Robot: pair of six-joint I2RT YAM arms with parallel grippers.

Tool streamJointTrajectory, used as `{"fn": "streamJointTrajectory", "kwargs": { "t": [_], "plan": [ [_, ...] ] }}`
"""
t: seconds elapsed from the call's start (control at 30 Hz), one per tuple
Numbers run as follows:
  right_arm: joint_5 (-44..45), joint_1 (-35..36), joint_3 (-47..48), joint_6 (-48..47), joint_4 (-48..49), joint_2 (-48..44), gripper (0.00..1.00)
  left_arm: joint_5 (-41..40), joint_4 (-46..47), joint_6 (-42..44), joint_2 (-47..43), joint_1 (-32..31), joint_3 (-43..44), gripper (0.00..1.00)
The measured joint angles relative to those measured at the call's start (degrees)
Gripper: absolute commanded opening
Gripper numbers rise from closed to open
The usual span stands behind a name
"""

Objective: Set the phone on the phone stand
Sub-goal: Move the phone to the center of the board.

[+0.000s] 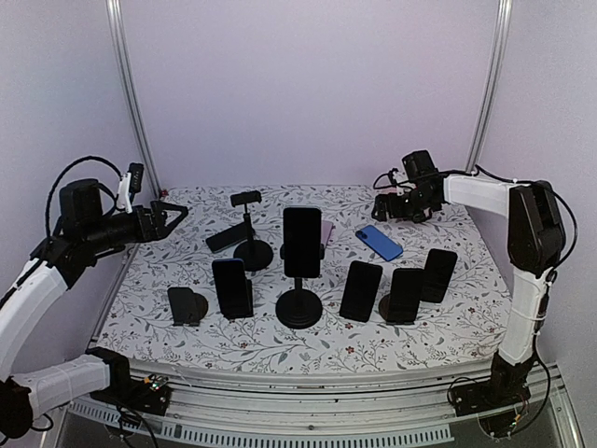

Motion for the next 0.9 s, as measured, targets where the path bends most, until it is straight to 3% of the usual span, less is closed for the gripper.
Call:
{"fn": "streamJointTrajectory", "kwargs": {
  "t": [0.4,0.77,0.9],
  "plan": [
    [0.83,0.00,4.90,-6.34,-4.92,10.86,0.99,-2.29,4.85,2.93,-2.60,0.00,1.53,0.97],
    [3.19,1.20,7.96,-8.11,-7.82,15.19,1.00,-5.75,4.72,5.20,-5.99,0.00,1.53,0.97],
    [3.82,2.43,8.74,-8.46,-8.04,15.78,0.95,-6.34,4.61,5.40,-5.99,0.04,1.53,0.97]
  ]
}}
